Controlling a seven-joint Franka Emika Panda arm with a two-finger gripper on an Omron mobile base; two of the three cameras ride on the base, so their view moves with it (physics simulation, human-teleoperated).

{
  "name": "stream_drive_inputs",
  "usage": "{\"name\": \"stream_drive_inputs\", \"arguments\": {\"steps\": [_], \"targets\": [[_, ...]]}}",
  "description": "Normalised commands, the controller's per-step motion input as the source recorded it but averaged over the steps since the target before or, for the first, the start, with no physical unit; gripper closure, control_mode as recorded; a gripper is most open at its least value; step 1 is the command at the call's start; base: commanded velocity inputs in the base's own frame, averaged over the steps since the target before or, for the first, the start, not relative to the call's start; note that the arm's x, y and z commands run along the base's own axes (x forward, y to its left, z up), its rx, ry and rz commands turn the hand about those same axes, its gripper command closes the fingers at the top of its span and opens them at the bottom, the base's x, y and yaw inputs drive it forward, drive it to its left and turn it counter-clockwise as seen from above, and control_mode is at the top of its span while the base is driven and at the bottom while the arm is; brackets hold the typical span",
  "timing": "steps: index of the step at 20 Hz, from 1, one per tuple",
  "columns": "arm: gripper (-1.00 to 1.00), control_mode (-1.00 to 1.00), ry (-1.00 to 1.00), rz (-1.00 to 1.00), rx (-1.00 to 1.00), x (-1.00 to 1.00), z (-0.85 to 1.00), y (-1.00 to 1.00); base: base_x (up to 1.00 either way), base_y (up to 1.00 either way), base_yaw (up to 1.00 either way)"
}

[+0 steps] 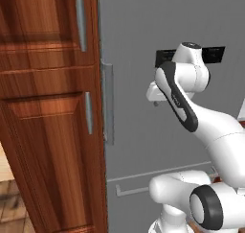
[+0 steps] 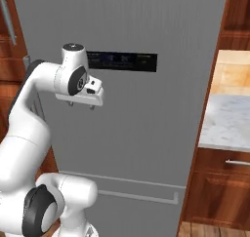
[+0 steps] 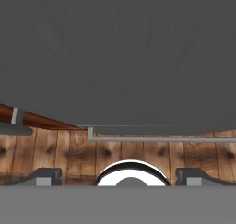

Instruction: Retrieve a lemon from the fridge and place it on the cutting board with the fish.

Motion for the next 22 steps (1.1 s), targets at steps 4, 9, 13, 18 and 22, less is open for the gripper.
{"name": "stream_drive_inputs", "arguments": {"steps": [4, 9, 13, 18, 22], "targets": [[-1.00, 1.00, 0.00, 0.00, 0.00, 0.00, 0.00, 0.00, -0.10, 0.32, -0.28], [-1.00, 1.00, 0.00, 0.00, 0.00, 0.00, 0.00, 0.00, -0.19, 0.46, -0.28], [-1.00, 1.00, 0.00, 0.00, 0.00, 0.00, 0.00, 0.00, -0.15, 0.63, -0.21], [-1.00, 1.00, 0.00, 0.00, 0.00, 0.00, 0.00, 0.00, -0.01, 0.67, -0.10], [-1.00, 1.00, 0.00, 0.00, 0.00, 0.00, 0.00, 0.00, 0.00, 0.47, -0.07]]}}
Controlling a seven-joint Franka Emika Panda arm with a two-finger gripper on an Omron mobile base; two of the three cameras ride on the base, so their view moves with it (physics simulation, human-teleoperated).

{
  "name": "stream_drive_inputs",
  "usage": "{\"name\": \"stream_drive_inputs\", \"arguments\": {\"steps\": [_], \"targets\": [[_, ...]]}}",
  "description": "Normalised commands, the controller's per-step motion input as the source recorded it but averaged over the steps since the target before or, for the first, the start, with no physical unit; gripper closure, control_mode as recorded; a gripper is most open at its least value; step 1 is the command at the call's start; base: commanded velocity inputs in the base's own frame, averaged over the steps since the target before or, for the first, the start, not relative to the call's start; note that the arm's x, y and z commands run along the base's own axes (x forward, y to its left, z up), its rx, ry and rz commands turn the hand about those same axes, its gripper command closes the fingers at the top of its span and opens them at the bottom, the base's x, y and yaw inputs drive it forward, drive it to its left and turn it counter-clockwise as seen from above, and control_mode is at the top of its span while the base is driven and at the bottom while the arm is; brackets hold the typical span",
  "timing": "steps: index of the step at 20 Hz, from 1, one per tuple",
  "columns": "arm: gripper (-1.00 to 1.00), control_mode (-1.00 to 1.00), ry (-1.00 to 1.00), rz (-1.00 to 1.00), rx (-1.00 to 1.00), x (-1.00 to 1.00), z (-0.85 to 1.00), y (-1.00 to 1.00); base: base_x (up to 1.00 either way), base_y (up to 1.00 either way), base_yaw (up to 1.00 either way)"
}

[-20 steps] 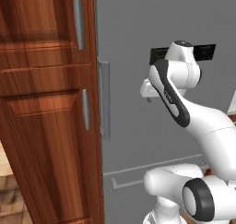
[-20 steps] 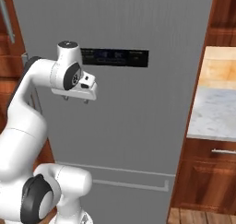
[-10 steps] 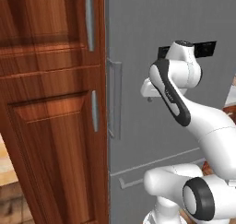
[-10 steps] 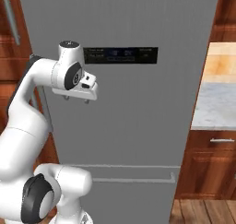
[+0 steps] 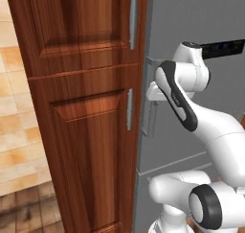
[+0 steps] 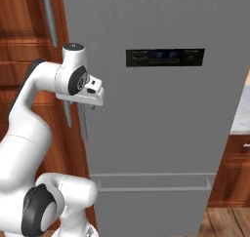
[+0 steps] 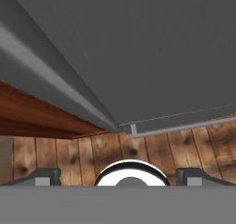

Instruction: Retrieve a lemon from the fridge and place it on the cutting board with the fish.

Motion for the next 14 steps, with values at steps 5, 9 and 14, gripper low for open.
{"name": "stream_drive_inputs", "arguments": {"steps": [5, 9, 14], "targets": [[-1.00, 1.00, 0.00, 0.00, 0.00, 0.00, 0.00, 0.00, -0.16, 0.25, -0.16], [-1.00, 1.00, 0.00, 0.00, 0.00, 0.00, 0.00, 0.00, -0.29, 0.33, -0.17], [-1.00, 1.00, 0.00, 0.00, 0.00, 0.00, 0.00, 0.00, -0.43, 0.46, -0.16]]}}
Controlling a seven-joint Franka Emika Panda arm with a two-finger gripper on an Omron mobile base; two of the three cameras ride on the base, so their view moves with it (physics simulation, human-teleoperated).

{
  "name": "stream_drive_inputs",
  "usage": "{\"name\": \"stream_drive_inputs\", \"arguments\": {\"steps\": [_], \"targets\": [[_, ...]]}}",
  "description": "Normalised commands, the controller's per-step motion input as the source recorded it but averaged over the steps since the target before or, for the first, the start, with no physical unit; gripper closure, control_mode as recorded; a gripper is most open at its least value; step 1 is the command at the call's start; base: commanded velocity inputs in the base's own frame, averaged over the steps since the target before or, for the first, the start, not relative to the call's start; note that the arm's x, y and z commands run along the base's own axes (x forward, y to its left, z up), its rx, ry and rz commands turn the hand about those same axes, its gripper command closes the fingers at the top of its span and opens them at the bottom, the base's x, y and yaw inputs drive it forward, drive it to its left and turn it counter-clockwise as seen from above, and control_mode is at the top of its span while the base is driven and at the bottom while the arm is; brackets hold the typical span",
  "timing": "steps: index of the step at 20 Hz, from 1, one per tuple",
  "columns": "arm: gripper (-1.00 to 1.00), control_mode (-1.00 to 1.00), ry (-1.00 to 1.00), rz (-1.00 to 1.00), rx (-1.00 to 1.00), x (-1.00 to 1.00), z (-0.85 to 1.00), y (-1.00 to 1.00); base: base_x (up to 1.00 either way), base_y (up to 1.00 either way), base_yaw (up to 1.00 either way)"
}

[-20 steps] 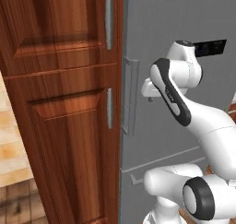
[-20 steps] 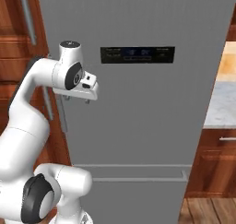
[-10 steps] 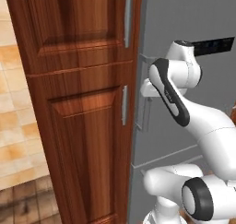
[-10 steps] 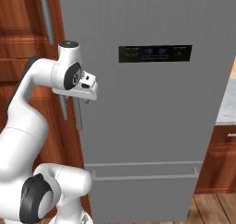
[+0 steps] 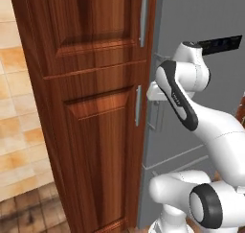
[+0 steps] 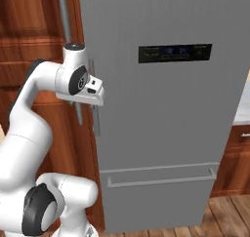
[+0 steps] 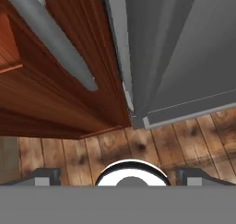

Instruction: Retrieve a lemon from the fridge and place it on the cutting board with the fish.

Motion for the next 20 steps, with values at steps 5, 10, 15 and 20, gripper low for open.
{"name": "stream_drive_inputs", "arguments": {"steps": [5, 10, 15, 20], "targets": [[-1.00, 1.00, 0.00, 0.00, 0.00, 0.00, 0.00, 0.00, -0.23, 0.17, -0.13], [-1.00, 1.00, 0.00, 0.00, 0.00, 0.00, 0.00, 0.00, -0.37, -0.02, -0.13], [-1.00, 1.00, 0.00, 0.00, 0.00, 0.00, 0.00, 0.00, -0.35, -0.04, -0.14], [-1.00, 1.00, 0.00, 0.00, 0.00, 0.00, 0.00, 0.00, -0.46, 0.00, -0.13]]}}
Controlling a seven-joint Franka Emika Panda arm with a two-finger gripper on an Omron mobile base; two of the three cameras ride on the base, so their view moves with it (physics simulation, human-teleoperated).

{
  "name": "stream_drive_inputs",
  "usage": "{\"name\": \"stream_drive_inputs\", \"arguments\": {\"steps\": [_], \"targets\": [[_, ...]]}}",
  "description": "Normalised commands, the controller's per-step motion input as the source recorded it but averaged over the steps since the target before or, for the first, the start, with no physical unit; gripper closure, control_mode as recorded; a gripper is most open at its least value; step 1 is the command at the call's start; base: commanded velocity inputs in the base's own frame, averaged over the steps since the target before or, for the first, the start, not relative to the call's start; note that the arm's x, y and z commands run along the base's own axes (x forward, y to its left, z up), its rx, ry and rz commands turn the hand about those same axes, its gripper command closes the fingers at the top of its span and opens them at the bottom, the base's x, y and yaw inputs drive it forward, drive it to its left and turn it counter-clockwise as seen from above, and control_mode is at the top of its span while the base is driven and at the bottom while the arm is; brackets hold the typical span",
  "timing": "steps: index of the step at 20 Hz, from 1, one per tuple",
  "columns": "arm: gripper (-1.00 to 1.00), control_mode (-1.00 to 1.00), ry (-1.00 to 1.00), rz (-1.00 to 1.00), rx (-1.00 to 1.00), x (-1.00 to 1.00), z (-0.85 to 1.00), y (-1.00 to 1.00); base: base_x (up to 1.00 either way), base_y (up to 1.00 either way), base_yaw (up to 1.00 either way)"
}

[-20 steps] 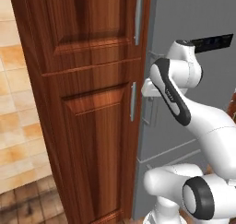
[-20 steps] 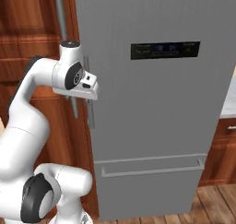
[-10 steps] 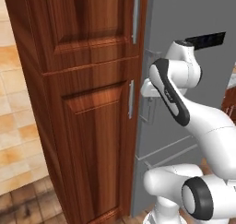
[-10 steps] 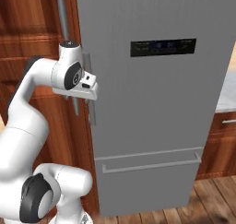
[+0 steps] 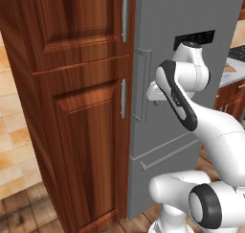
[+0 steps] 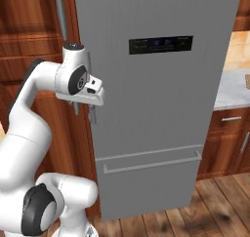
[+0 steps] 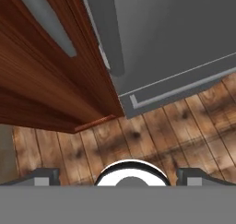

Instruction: Retrieve a lemon from the fridge and place it on the cutting board with the fish.

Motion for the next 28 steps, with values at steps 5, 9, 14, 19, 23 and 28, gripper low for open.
{"name": "stream_drive_inputs", "arguments": {"steps": [5, 9, 14, 19, 23, 28], "targets": [[-1.00, -1.00, 0.00, 0.00, 0.00, 0.02, 0.00, 0.00, -0.01, 0.00, -0.02], [-1.00, -1.00, -0.05, 0.06, 0.00, 0.45, -0.03, 0.00, 0.00, 0.00, 0.00], [-1.00, -1.00, -0.23, 0.14, 0.00, 0.75, -0.02, 0.00, 0.00, 0.00, 0.00], [-1.00, -1.00, -0.29, 0.10, 0.00, 0.57, 0.00, -0.02, 0.00, 0.00, 0.00], [-1.00, -1.00, -0.21, 0.00, 0.00, 0.25, 0.00, 0.00, 0.00, 0.00, 0.00], [-1.00, -1.00, -0.02, 0.00, 0.00, 0.10, 0.00, 0.08, 0.00, 0.00, 0.00]]}}
